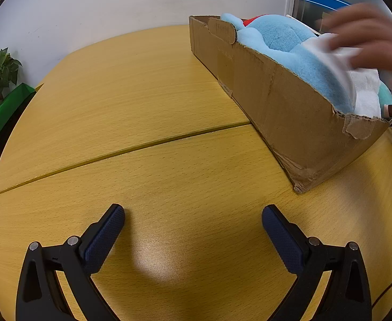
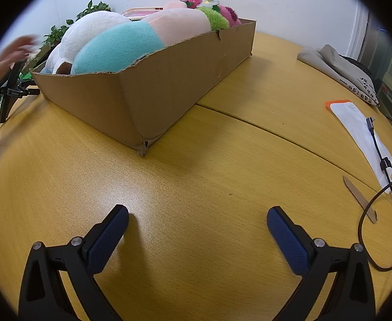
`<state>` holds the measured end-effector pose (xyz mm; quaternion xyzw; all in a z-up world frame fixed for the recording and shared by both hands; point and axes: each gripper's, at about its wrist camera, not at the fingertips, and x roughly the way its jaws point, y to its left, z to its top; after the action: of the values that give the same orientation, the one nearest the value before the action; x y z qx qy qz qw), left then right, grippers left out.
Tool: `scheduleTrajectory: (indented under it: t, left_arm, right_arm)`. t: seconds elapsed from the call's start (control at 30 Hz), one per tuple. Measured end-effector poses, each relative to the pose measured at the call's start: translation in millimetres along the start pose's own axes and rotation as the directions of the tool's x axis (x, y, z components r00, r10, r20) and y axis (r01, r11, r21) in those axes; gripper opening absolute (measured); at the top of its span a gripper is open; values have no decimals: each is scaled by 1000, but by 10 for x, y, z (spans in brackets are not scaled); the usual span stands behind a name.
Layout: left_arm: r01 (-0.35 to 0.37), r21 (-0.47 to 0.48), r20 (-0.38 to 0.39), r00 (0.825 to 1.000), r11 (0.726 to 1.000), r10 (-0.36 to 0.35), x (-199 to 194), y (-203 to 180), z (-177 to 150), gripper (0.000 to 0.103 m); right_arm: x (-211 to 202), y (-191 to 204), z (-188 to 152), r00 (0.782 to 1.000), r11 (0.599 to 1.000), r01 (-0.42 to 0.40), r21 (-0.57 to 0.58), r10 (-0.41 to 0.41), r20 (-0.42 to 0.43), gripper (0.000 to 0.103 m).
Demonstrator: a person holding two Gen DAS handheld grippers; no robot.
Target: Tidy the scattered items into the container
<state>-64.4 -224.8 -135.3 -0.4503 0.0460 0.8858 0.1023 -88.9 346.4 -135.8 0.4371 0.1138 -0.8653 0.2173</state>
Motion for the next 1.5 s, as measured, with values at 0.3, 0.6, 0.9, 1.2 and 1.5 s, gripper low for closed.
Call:
scheduleTrajectory:
  t: [0.3,0.6,0.9,1.2,1.5]
  left_arm:
    - [1,1,0,1000,1000,-1,8,24,-2,103]
    - [2,2,0,1000,1000,-2,17,47,-1,103]
    - [4,4,-1,1000,1000,-4,24,61,1,103]
    - [4,4,-1,1000,1000,-4,29,70,1,103]
    - [5,5,-1,1000,1000,-5,33,78,1,103]
  right_arm:
    - [5,2,-4,1000,1000,0,-1,0,0,103]
    - [7,6,-4,1000,1000,1,-1,-1,0,103]
    - [9,9,-4,1000,1000,0,-2,0,1,103]
    - [10,11,-4,1000,1000,0,-3,0,0,103]
    - [10,11,-4,1000,1000,0,-3,0,0,103]
